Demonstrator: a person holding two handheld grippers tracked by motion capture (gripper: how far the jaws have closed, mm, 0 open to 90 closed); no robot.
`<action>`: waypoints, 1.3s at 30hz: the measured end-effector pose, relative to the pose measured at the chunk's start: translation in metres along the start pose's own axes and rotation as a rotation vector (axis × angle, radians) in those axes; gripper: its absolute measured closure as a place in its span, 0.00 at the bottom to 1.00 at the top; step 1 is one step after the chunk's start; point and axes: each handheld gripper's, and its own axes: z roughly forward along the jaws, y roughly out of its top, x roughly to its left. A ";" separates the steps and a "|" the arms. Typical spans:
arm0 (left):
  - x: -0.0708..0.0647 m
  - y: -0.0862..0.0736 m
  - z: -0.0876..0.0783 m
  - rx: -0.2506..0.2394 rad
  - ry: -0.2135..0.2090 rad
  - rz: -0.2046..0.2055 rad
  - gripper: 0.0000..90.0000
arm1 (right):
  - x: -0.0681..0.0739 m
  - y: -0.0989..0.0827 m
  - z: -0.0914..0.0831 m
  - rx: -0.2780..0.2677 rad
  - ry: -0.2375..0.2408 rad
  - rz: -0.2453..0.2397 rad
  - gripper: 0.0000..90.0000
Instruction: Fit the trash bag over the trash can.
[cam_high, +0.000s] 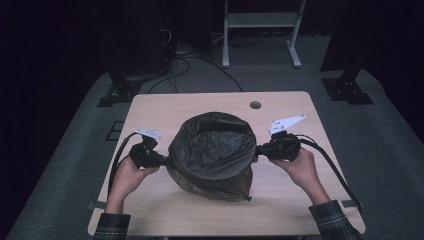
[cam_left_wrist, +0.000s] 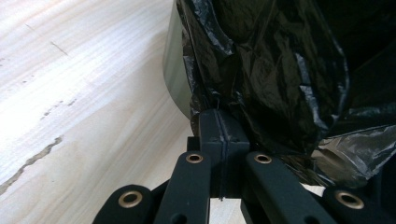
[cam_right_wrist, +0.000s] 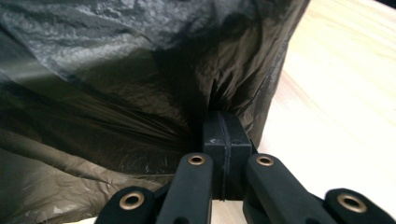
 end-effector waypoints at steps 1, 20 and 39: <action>0.000 0.000 0.001 0.008 0.001 -0.003 1.00 | 0.000 0.000 0.001 0.000 0.001 0.001 1.00; 0.004 -0.005 0.010 0.050 -0.033 -0.022 1.00 | 0.015 -0.016 0.010 0.072 0.033 -0.016 1.00; 0.010 -0.011 0.014 0.098 0.006 -0.056 1.00 | 0.020 -0.022 0.023 0.179 0.026 -0.037 1.00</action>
